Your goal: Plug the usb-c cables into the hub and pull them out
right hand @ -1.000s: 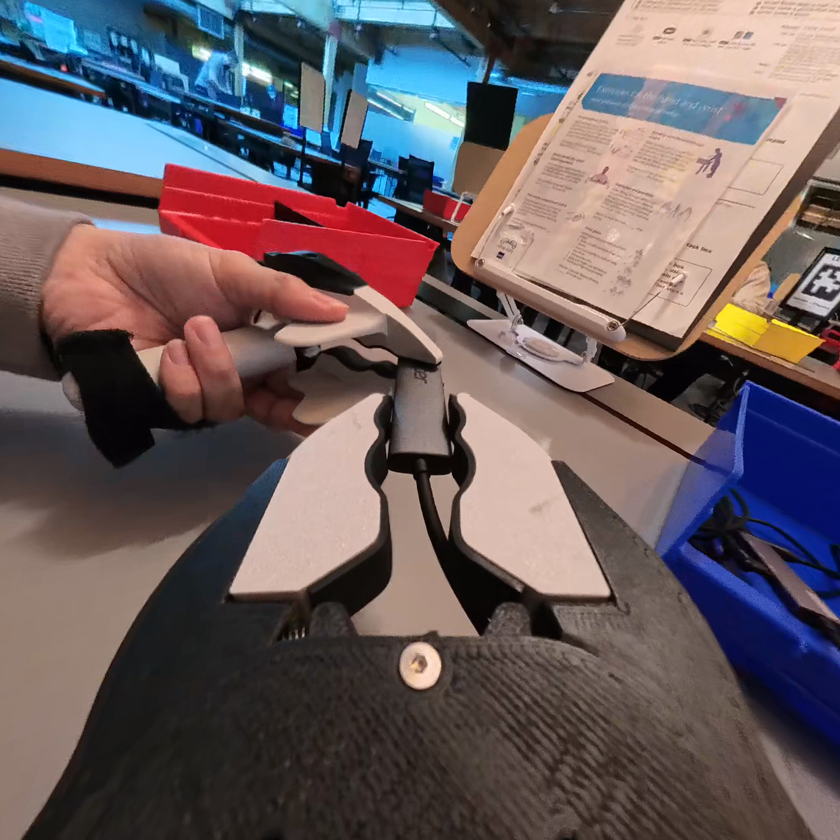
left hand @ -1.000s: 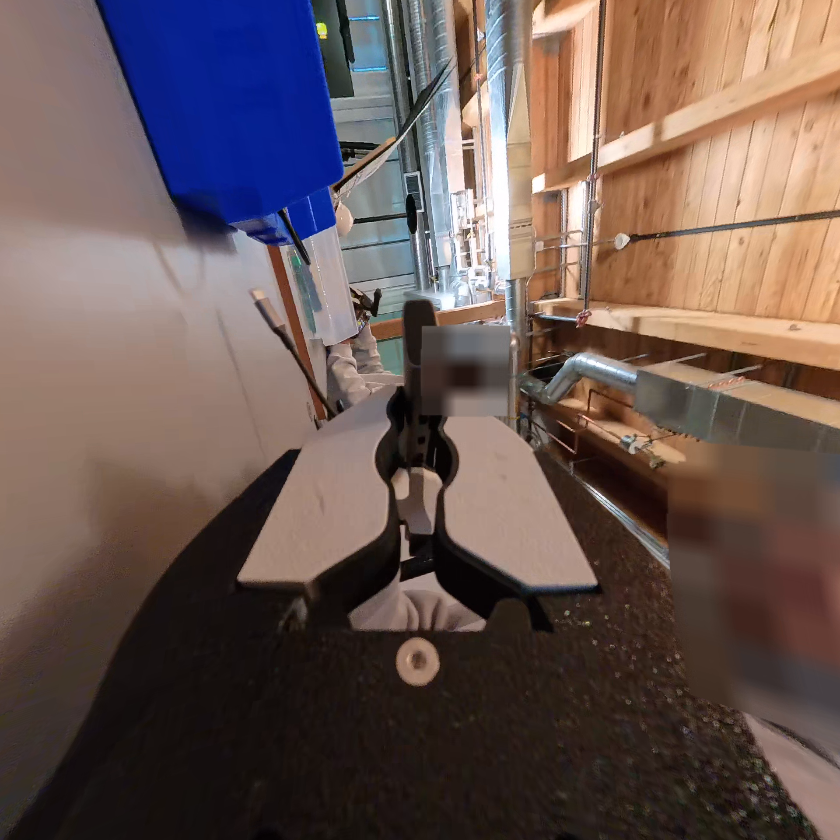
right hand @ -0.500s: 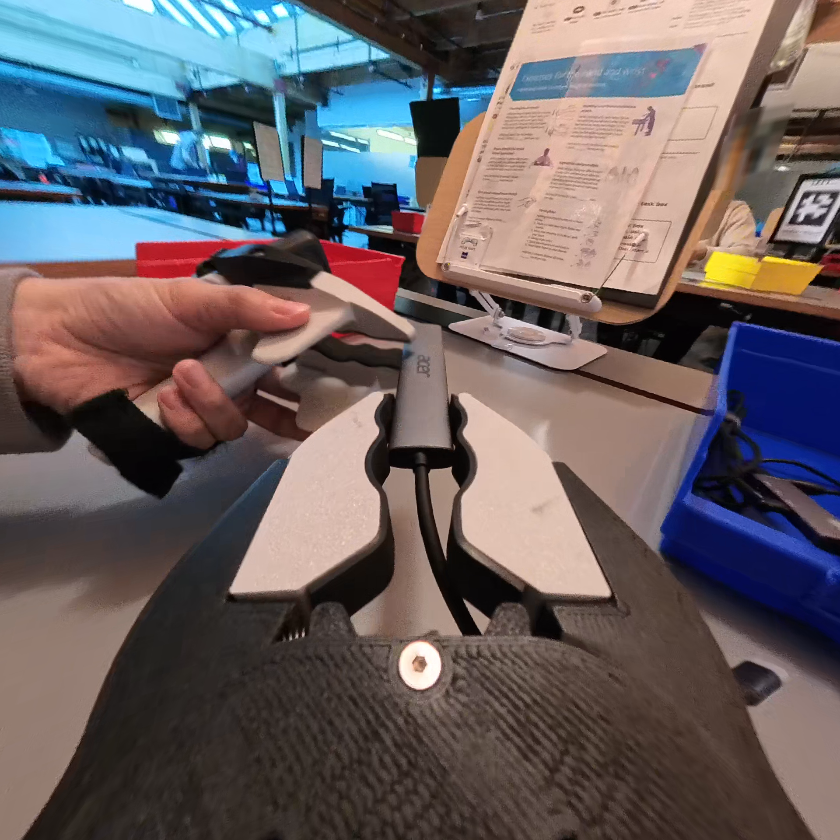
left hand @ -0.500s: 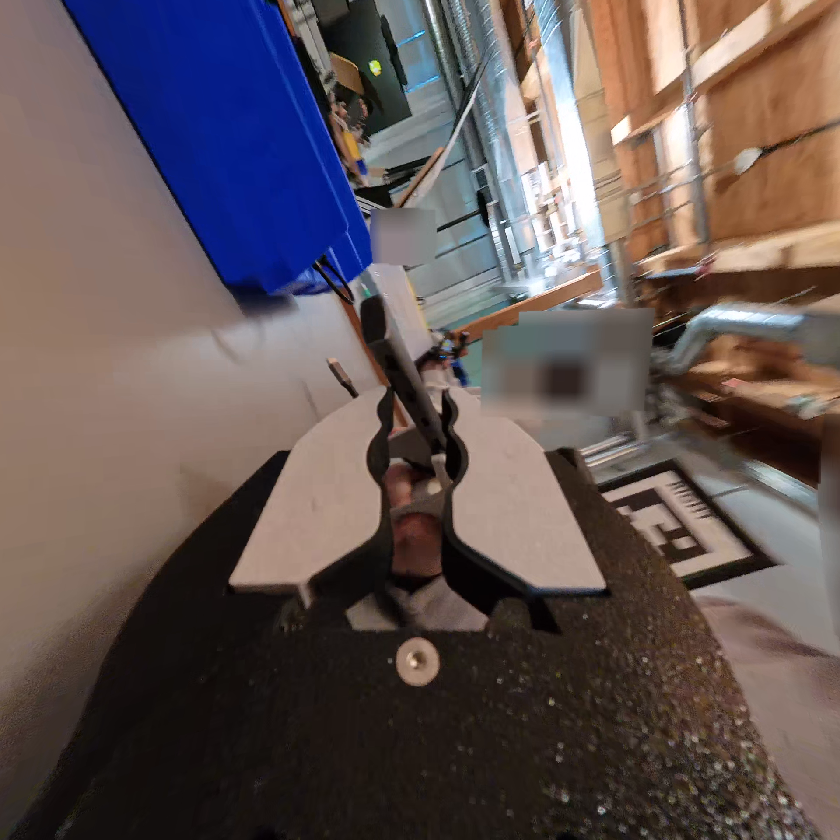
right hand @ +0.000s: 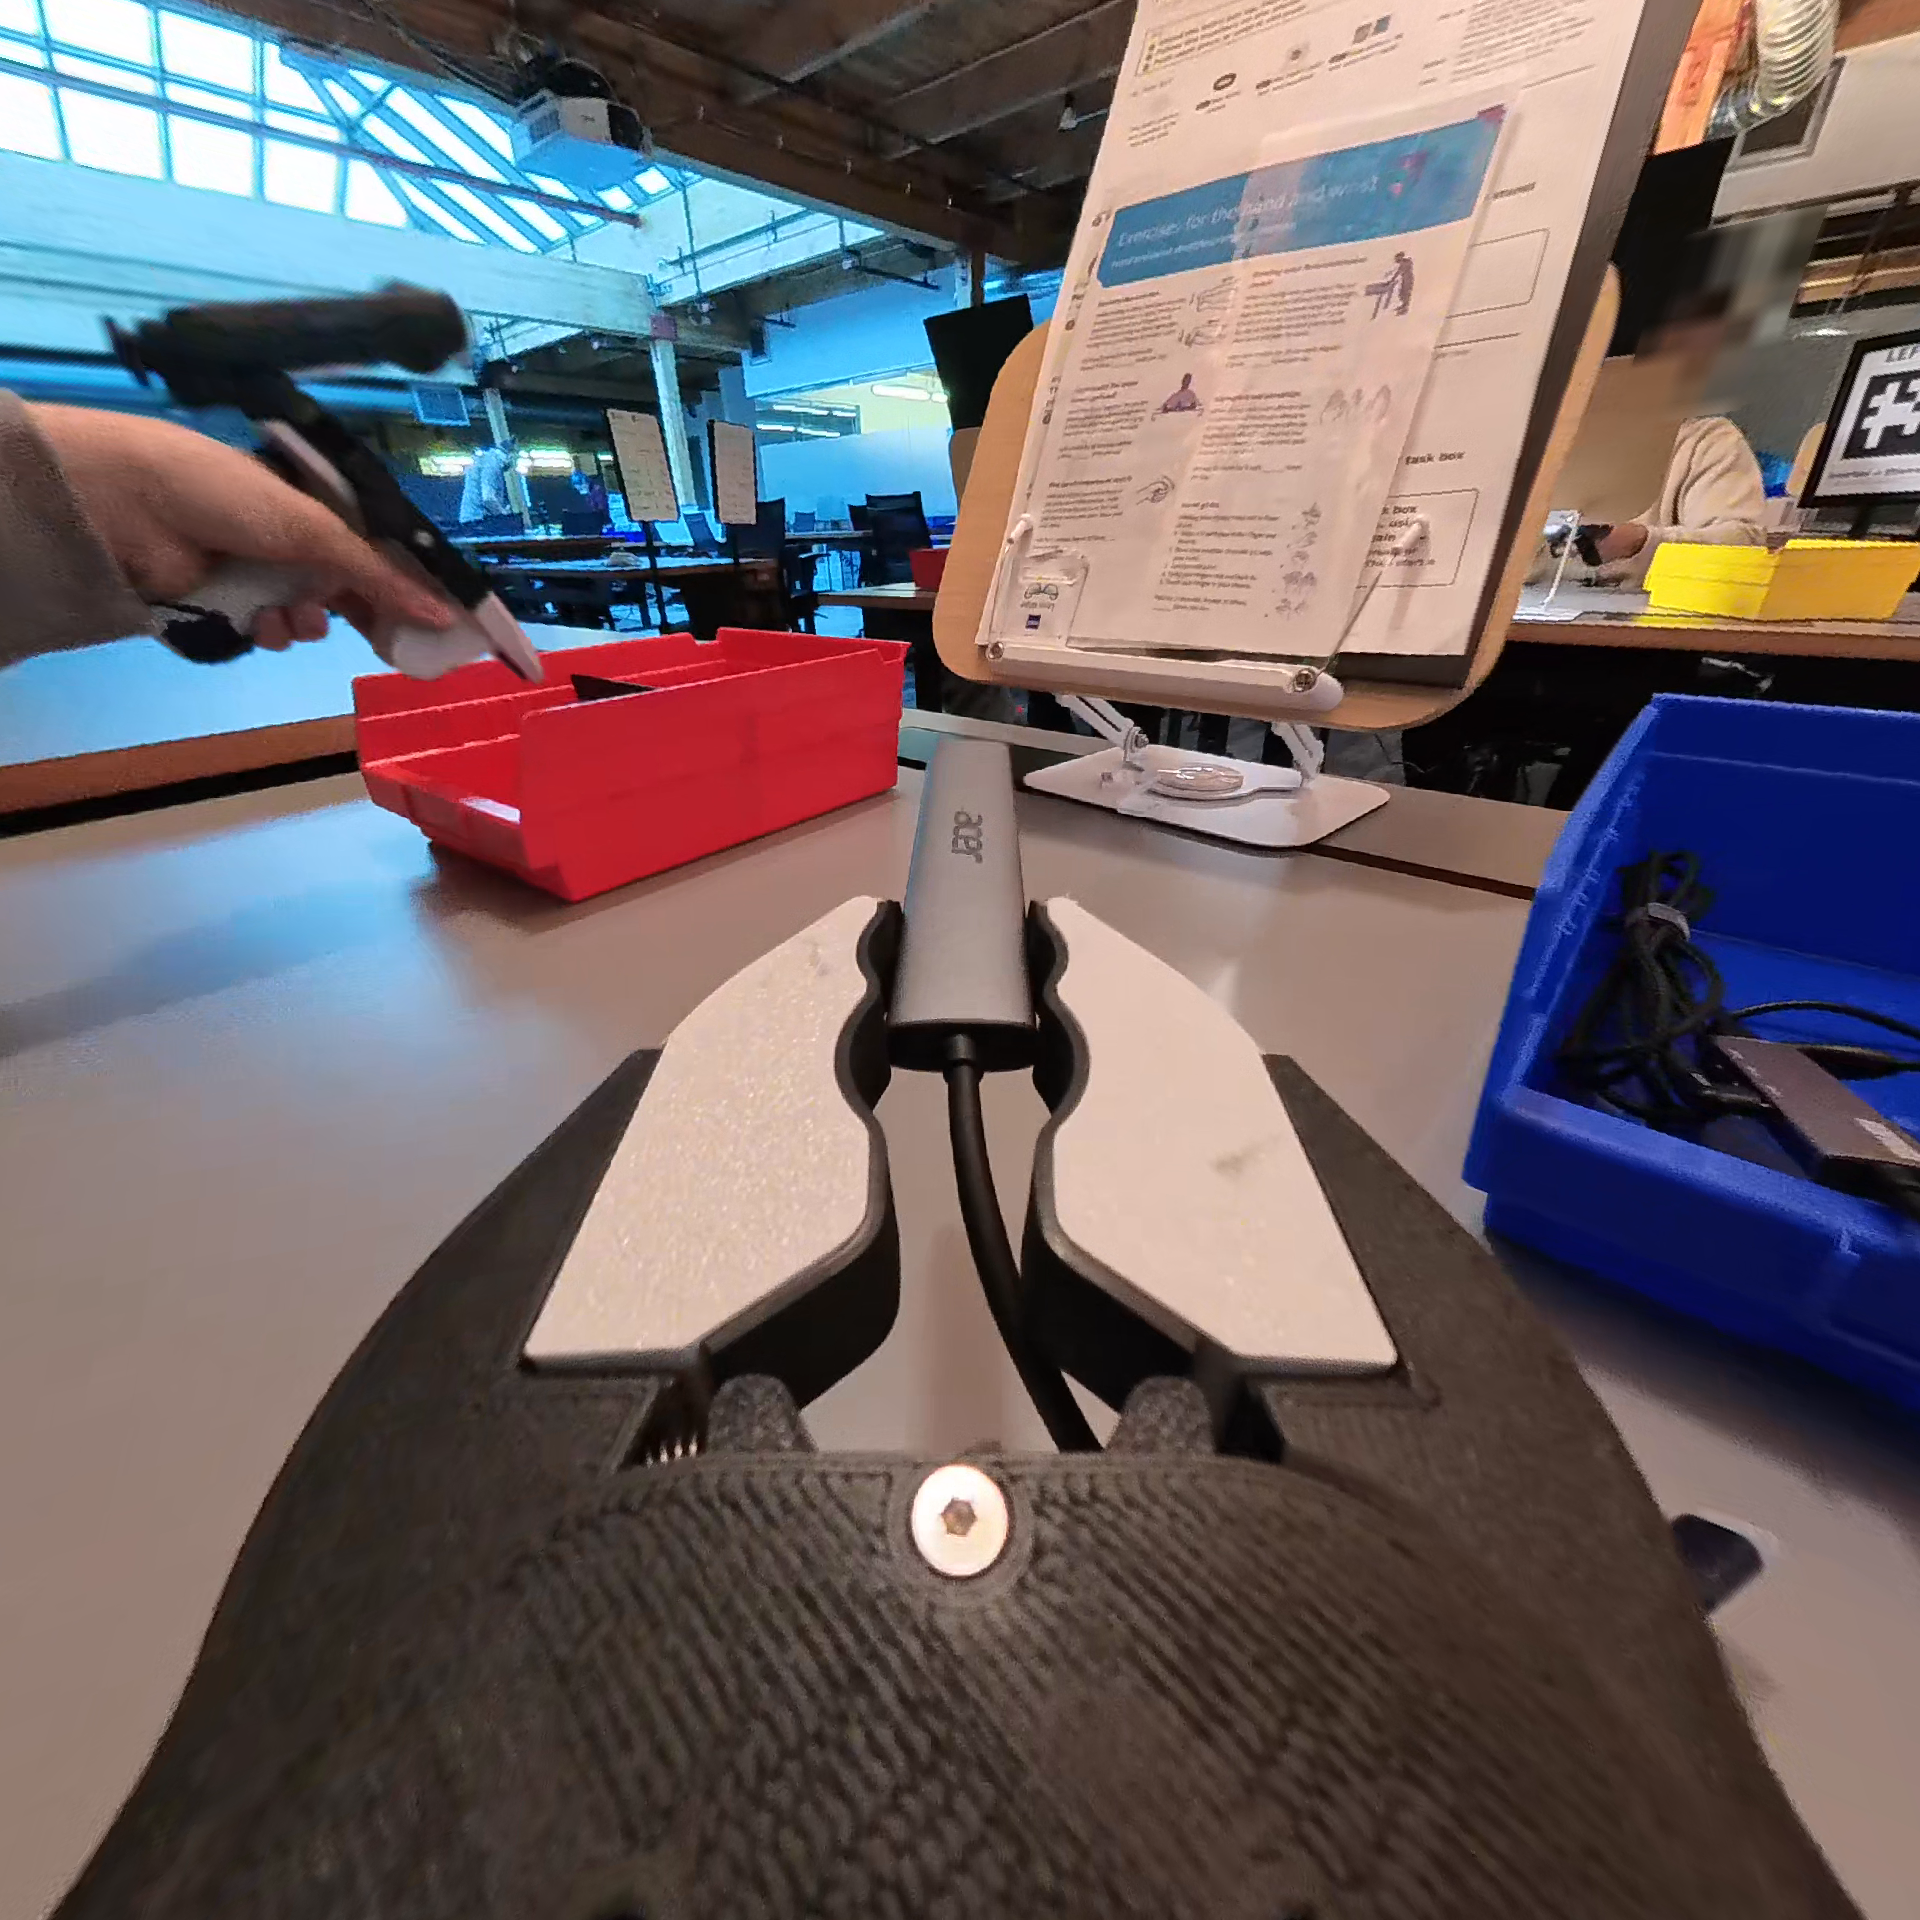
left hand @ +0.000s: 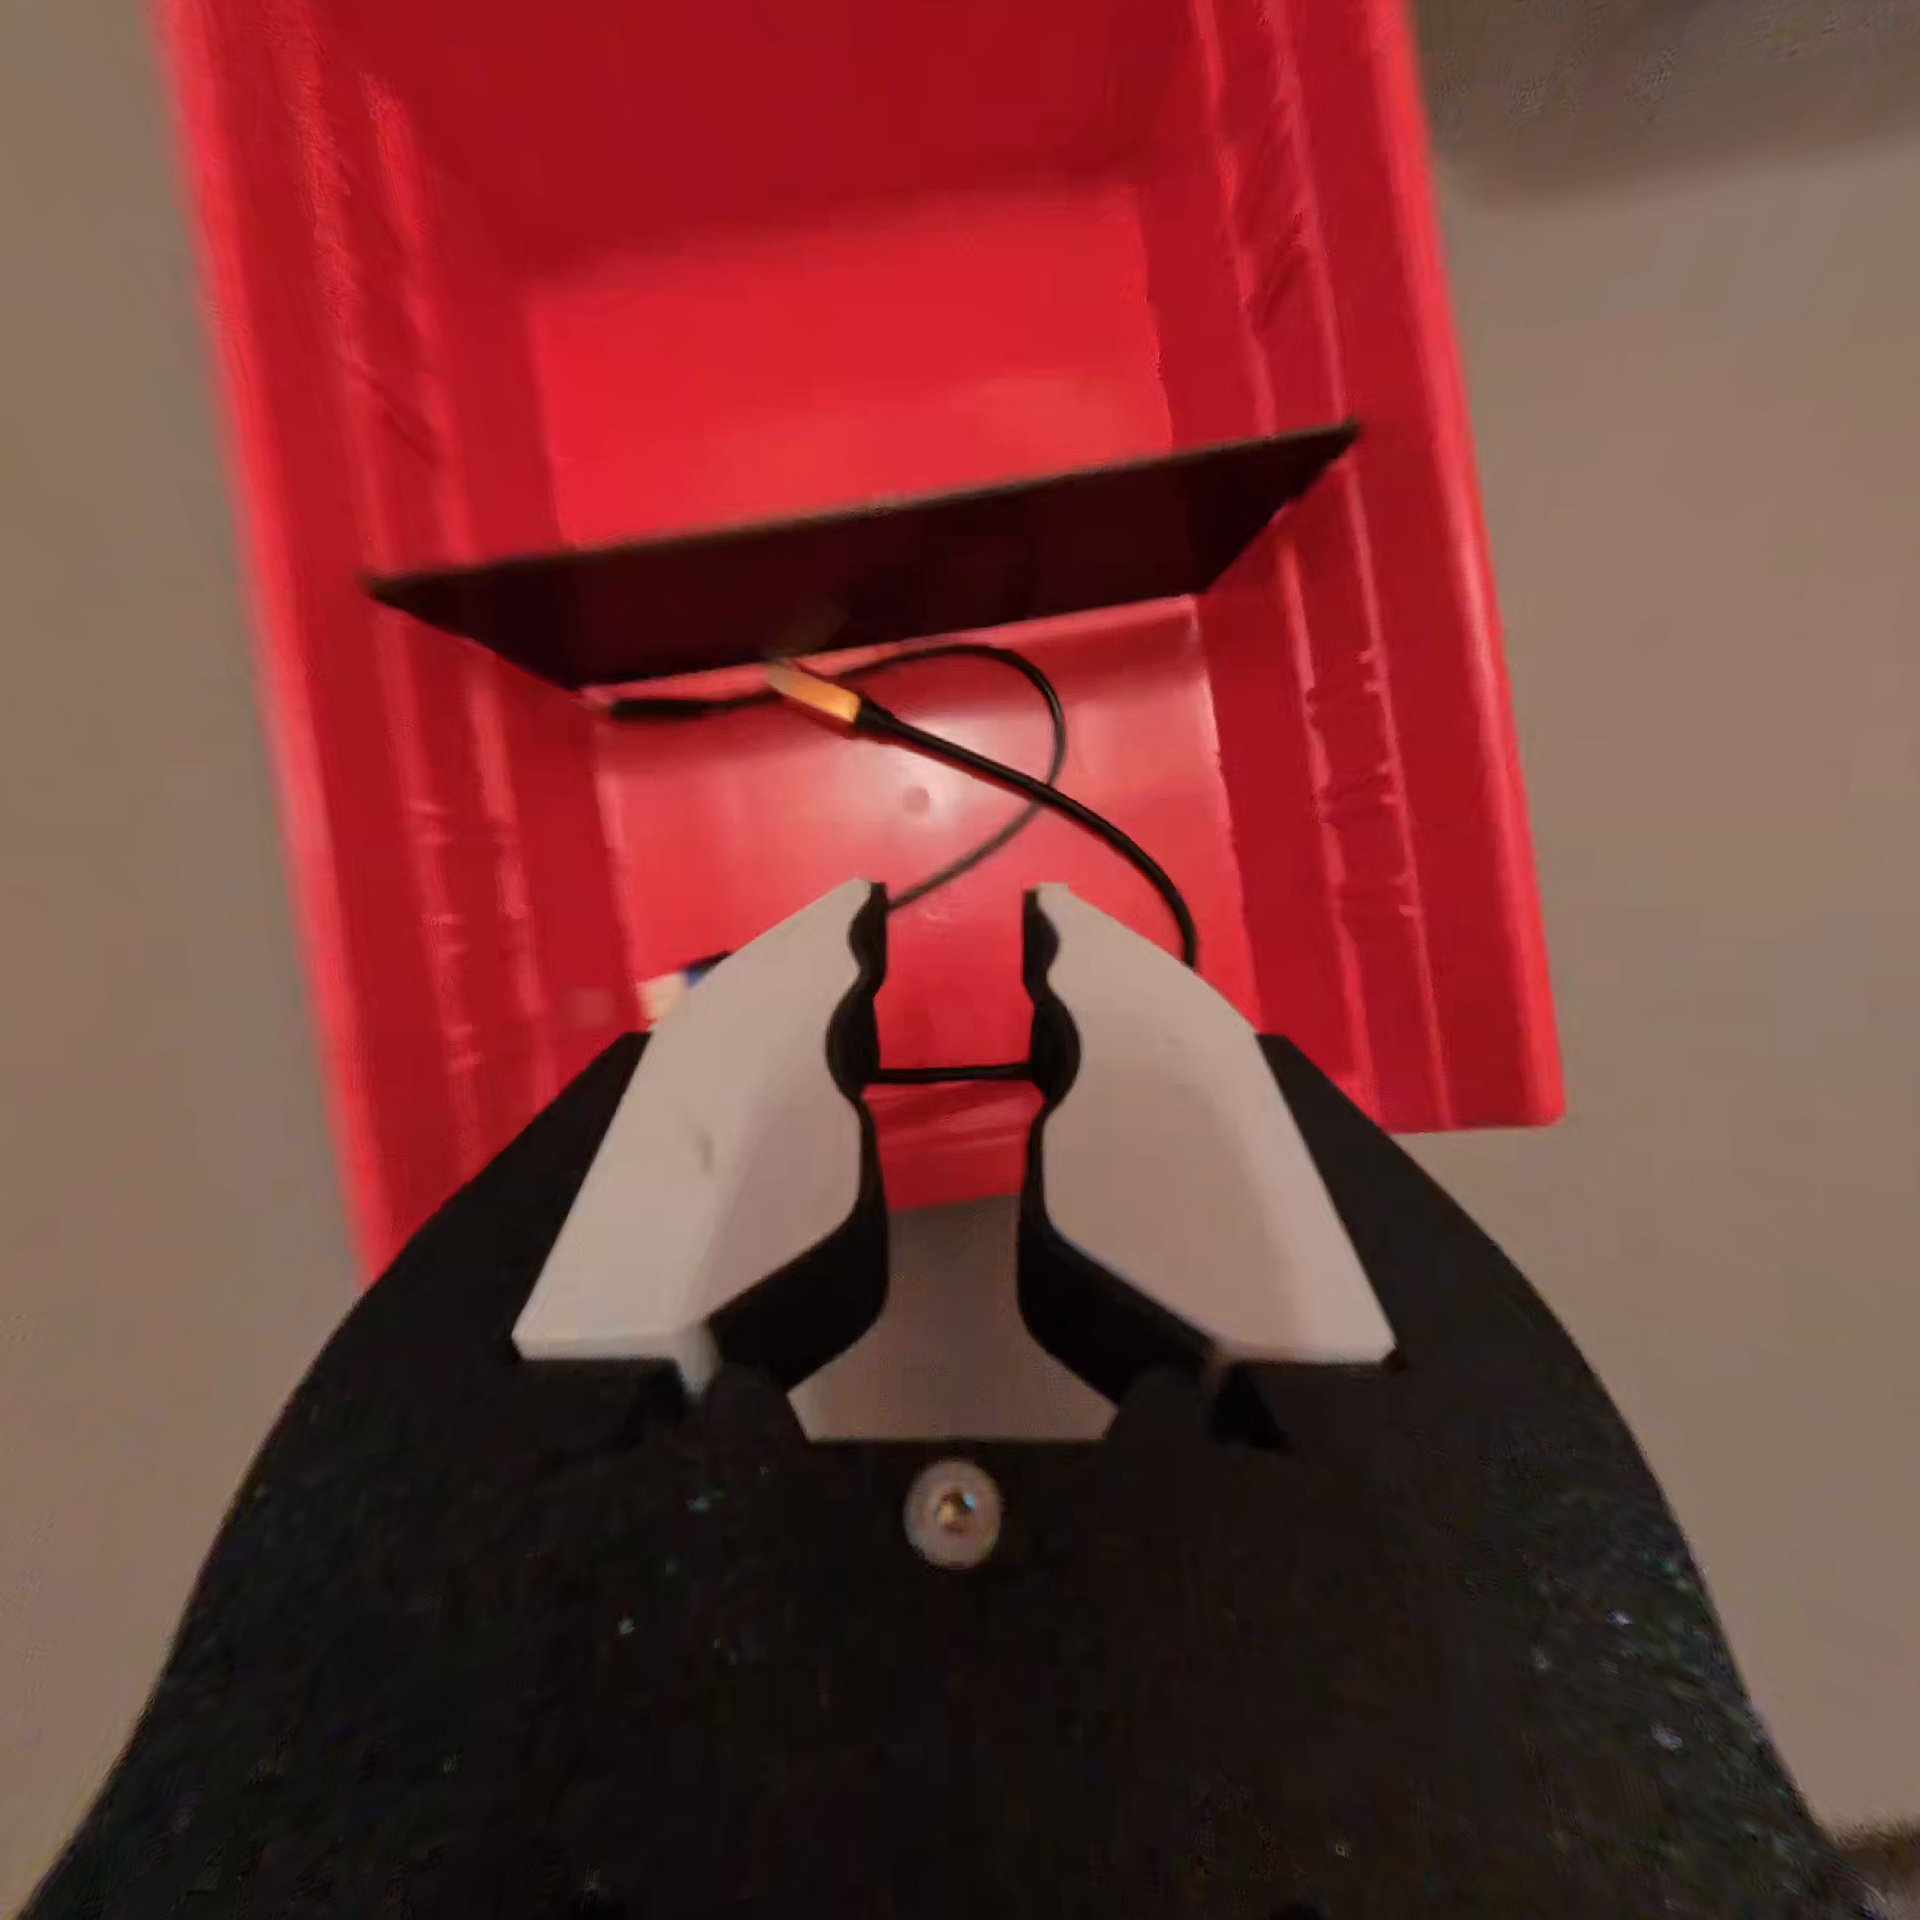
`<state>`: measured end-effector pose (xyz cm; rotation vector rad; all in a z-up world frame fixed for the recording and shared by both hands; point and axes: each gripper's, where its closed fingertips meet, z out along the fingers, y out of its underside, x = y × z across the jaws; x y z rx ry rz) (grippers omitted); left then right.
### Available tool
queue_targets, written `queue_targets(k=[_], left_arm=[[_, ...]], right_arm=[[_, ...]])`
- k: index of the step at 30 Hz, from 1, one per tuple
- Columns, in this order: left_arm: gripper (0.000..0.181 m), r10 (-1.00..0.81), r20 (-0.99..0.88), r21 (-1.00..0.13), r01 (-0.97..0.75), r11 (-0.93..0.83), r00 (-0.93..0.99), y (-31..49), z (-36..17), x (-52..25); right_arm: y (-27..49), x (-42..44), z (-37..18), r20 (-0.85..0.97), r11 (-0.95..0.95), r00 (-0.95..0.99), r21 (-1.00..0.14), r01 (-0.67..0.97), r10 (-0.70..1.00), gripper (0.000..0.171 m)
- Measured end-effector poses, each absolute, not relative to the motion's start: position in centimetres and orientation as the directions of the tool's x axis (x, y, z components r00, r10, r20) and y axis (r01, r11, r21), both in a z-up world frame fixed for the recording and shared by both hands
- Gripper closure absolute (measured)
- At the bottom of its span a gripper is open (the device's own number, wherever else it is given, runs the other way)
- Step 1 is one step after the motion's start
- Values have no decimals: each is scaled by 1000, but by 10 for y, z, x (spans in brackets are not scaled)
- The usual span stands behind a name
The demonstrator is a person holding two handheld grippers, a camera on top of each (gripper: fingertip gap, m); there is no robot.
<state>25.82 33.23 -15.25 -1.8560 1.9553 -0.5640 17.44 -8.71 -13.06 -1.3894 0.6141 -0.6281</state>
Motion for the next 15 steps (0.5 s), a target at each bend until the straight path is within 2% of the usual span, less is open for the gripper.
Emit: queue_targets(k=[2, 3, 6, 8, 10, 12, 15], left_arm=[[141, -981, 187, -458, -888, -47, -45, 321, -177, 267], [137, -976, 213, -401, -914, -57, -32, 320, -189, 268], [134, -990, 112, -293, -955, 46, -82, 322, -217, 273], [139, -964, 53, -307, -923, 234, -262, 313, -219, 283], [144, -860, -105, -322, -801, 505, -500, 307, -213, 291], [144, -634, -252, -259, -581, 772, -731, 298, -208, 291], [136, -307, -320, -127, -280, 951, -896, 288, -214, 281]], right_arm=[[-85, 174, -131, -15, 63, 697, -997, 44, -717, 147], [-84, 173, -132, -10, 58, 703, -997, 44, -711, 147], [-84, 173, -132, 0, 53, 700, -997, 54, -714, 147], [-84, 171, -130, 1, 59, 701, -996, 62, -713, 147], [-87, 171, -128, 2, 70, 694, -995, 76, -720, 148], [-86, 169, -128, 0, 77, 701, -994, 79, -713, 148], [-85, 171, -129, -7, 72, 707, -996, 61, -707, 148]])
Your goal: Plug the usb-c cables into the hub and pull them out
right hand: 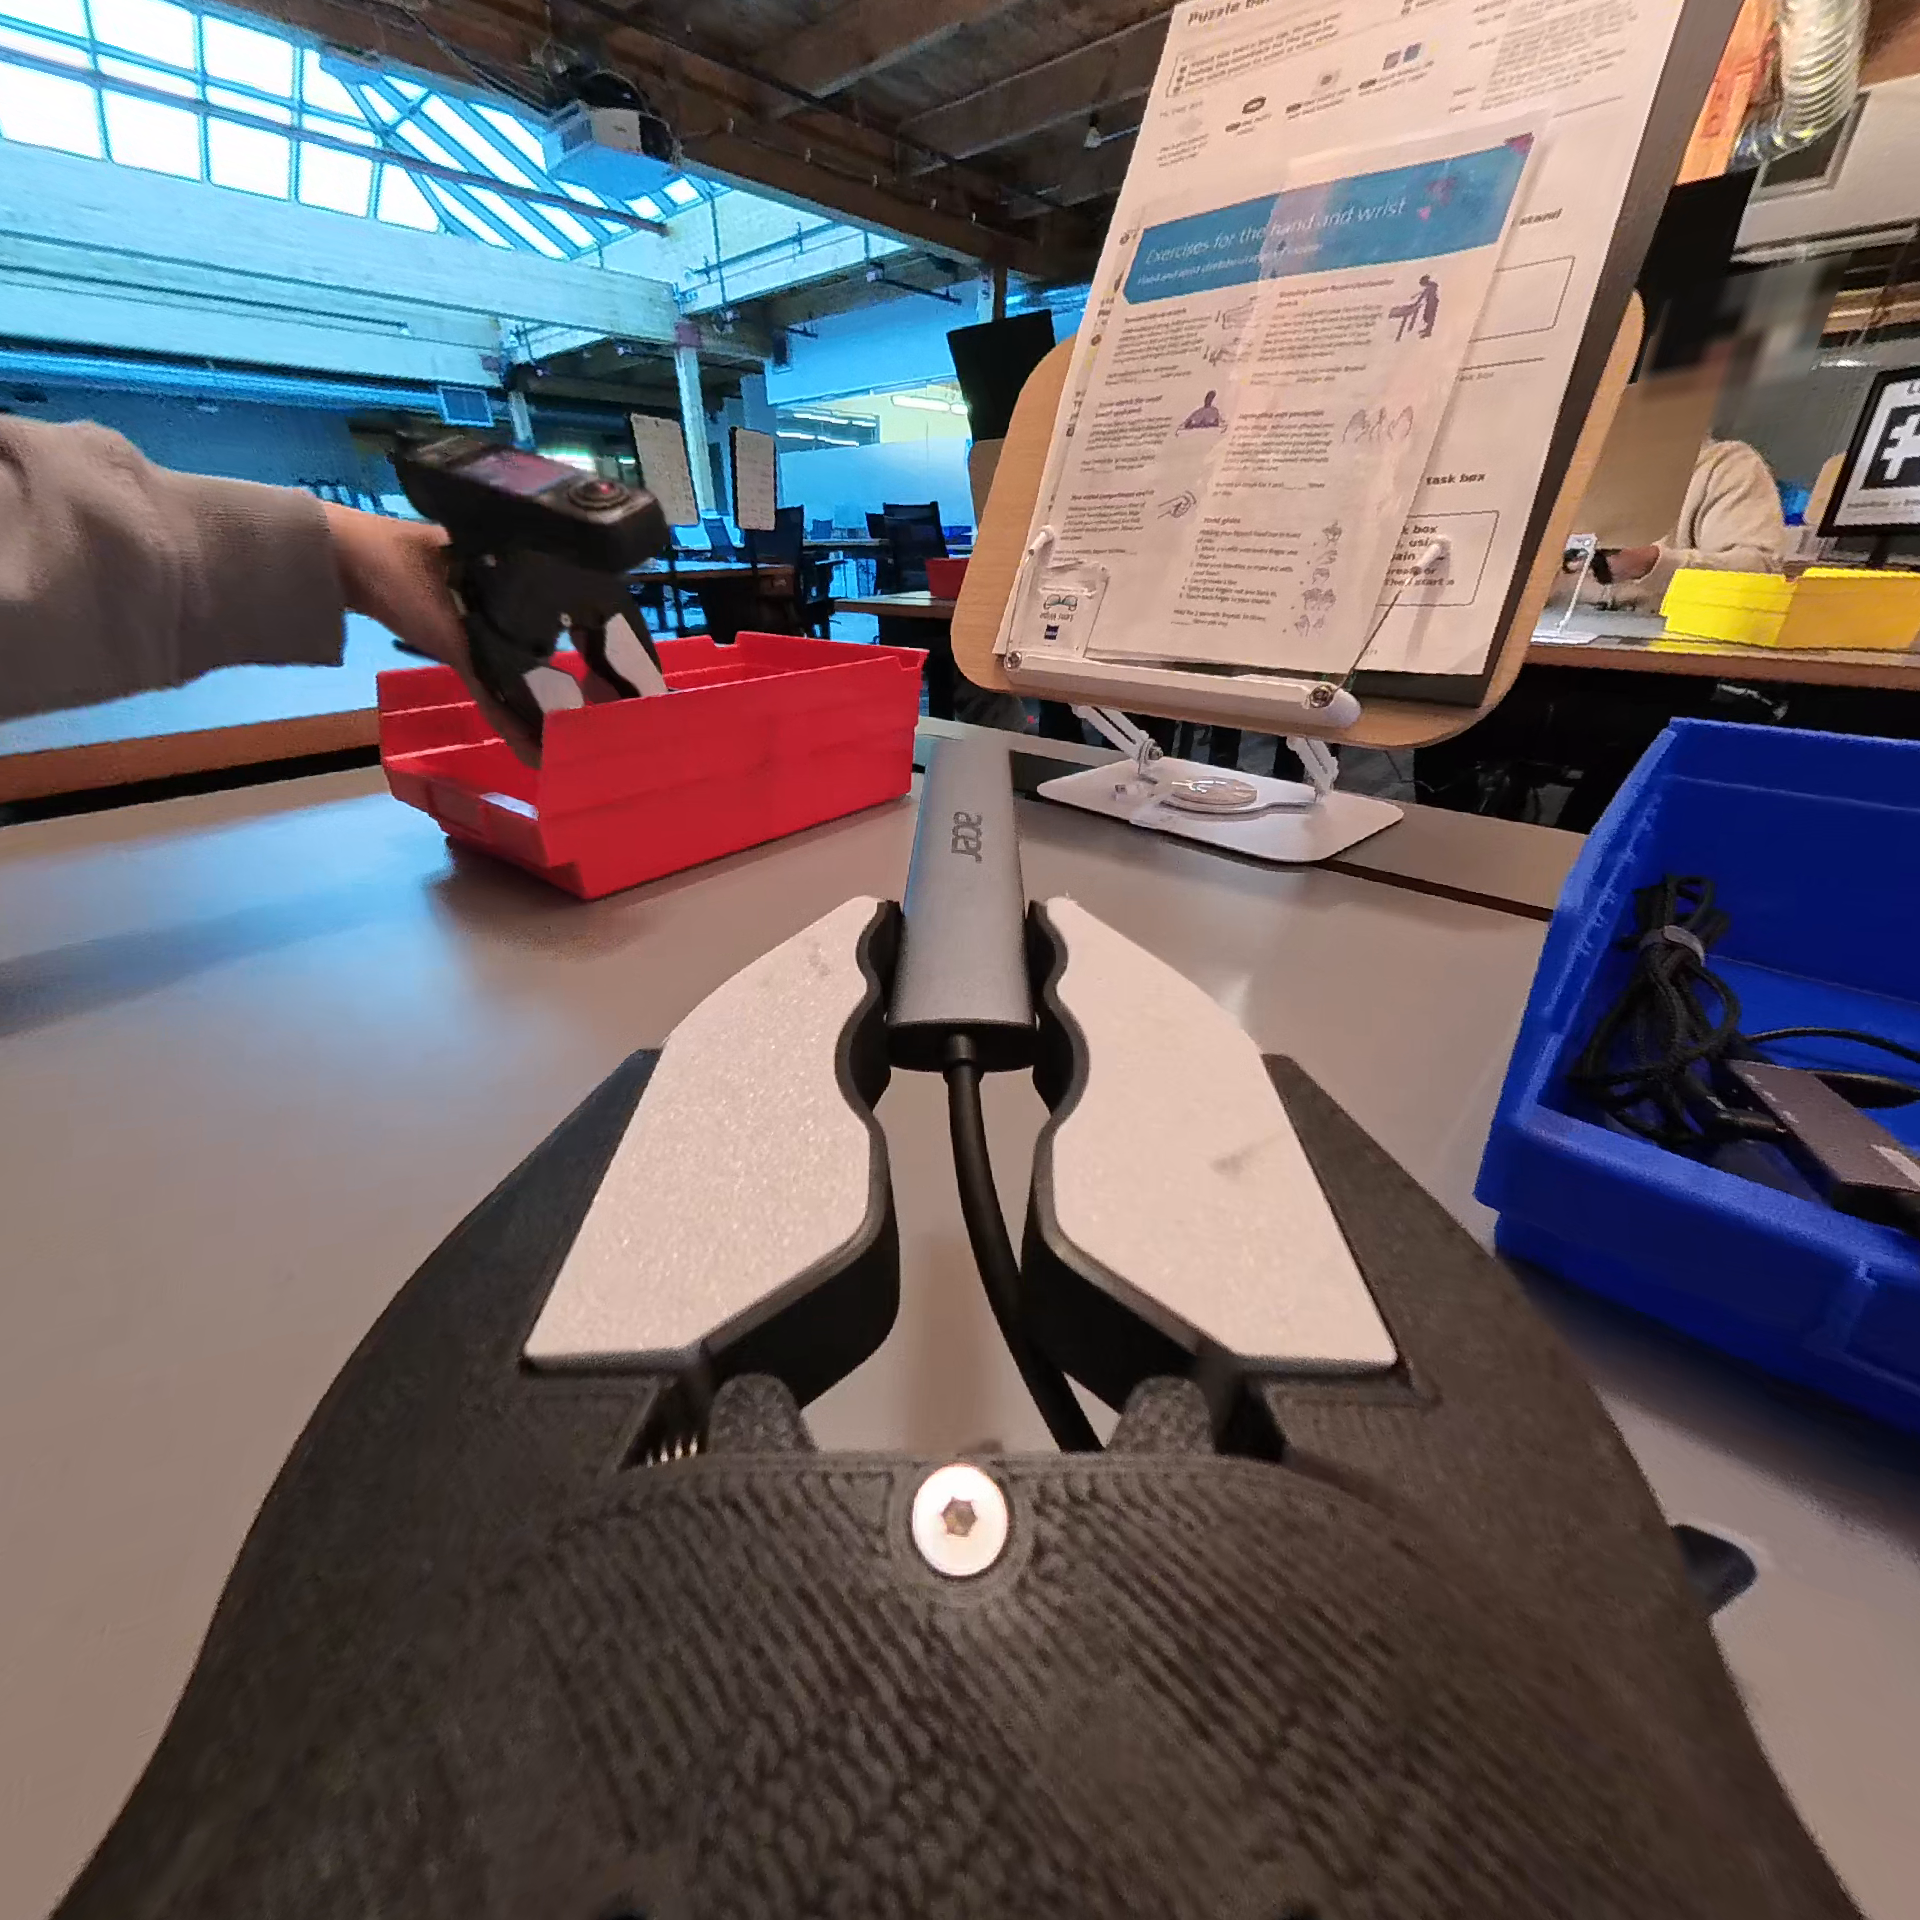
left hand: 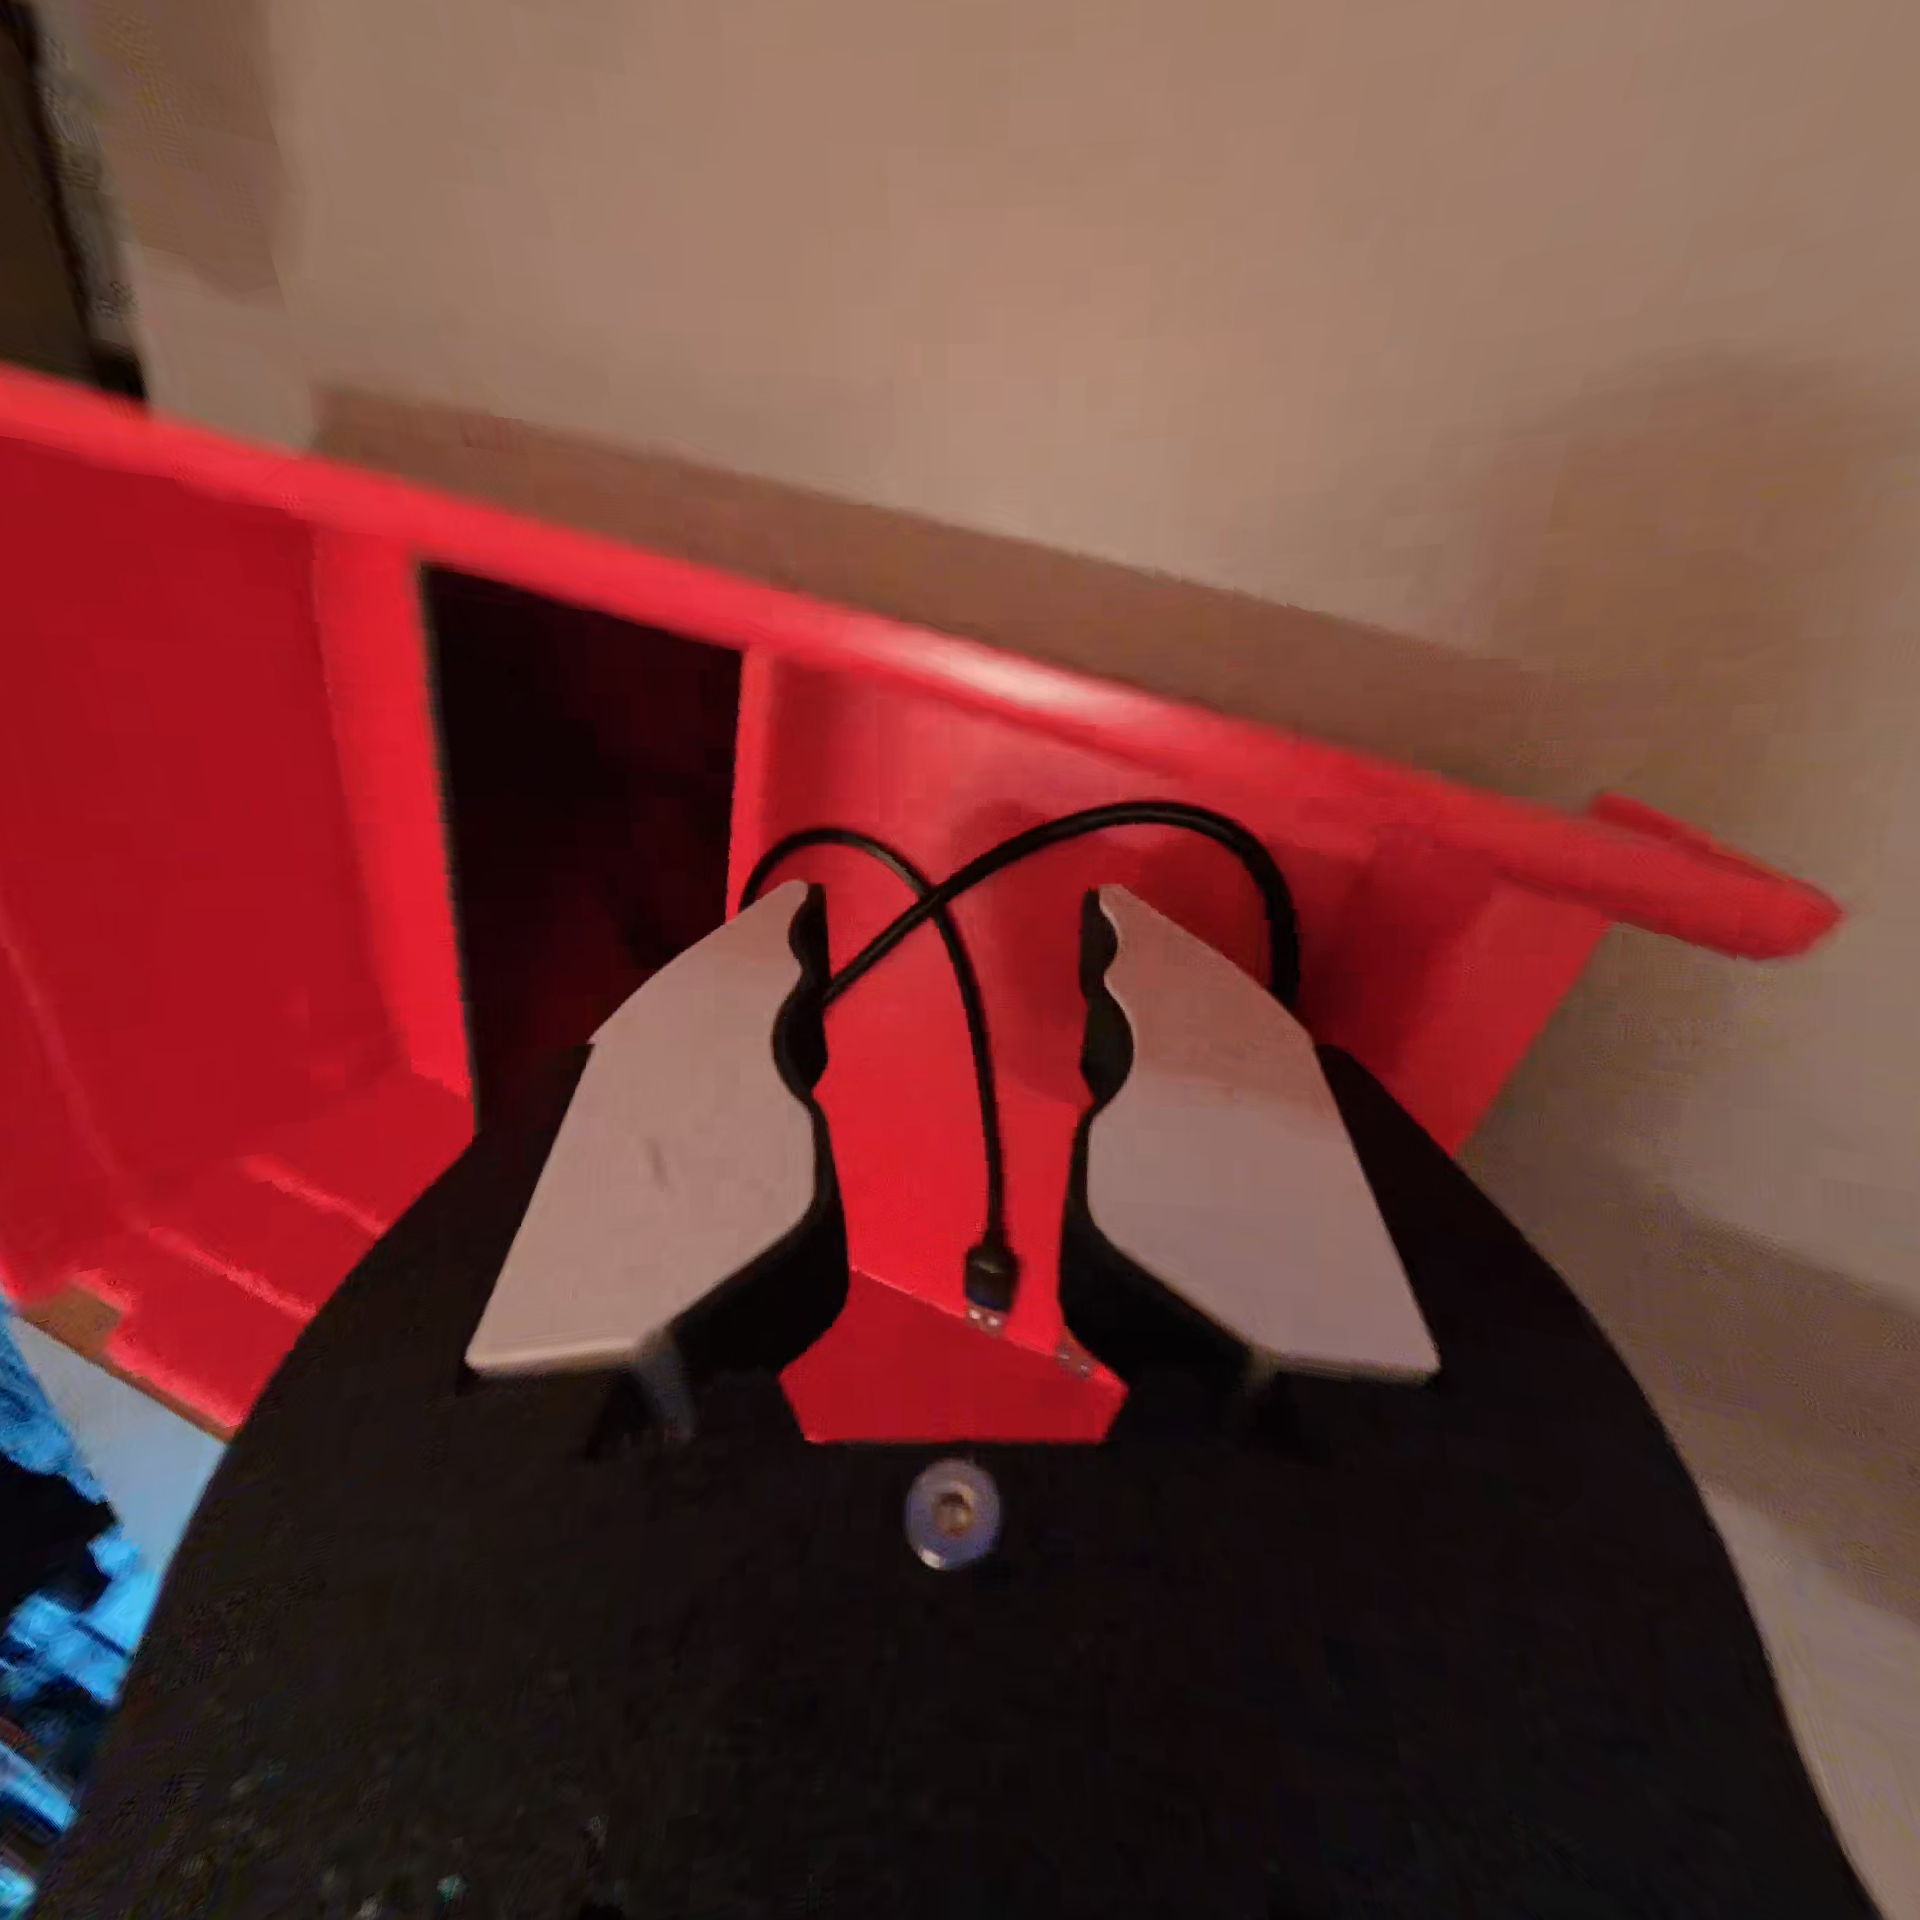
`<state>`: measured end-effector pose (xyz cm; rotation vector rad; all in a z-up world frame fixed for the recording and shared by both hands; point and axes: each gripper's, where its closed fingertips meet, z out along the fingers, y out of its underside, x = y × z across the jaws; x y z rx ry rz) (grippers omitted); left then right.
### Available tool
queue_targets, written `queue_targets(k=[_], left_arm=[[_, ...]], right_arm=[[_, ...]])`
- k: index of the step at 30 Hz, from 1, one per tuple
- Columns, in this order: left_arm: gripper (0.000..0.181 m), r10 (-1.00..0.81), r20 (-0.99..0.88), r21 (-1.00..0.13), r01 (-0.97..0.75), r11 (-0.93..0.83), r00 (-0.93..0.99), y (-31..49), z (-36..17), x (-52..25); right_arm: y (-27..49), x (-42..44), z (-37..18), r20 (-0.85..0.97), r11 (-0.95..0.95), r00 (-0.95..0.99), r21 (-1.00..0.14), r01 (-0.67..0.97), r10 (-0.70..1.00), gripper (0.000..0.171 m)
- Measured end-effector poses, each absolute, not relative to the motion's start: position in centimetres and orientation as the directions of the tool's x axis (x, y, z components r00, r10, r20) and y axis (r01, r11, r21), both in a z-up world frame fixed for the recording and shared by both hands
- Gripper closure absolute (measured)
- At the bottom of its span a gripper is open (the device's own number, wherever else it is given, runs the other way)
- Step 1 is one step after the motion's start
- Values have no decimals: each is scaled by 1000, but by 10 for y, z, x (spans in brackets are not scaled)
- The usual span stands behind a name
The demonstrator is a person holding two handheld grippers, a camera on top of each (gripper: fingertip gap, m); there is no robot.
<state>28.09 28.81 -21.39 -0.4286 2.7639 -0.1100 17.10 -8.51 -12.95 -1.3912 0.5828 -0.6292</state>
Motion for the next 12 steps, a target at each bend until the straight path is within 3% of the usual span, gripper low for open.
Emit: queue_targets(k=[5, 10, 12], left_arm=[[139, -97, -285, -75, -78, 994, -954, 283, -233, 280], [151, -110, -139, -97, -97, 991, -984, 283, -246, 275], [165, -158, -56, -103, -152, 983, -986, 282, -248, 269]], right_arm=[[-83, 171, -131, -2, 61, 716, -997, 56, -698, 147], [-81, 169, -131, 10, 54, 723, -996, 65, -691, 148], [-80, 169, -131, 10, 50, 726, -997, 62, -687, 148]])
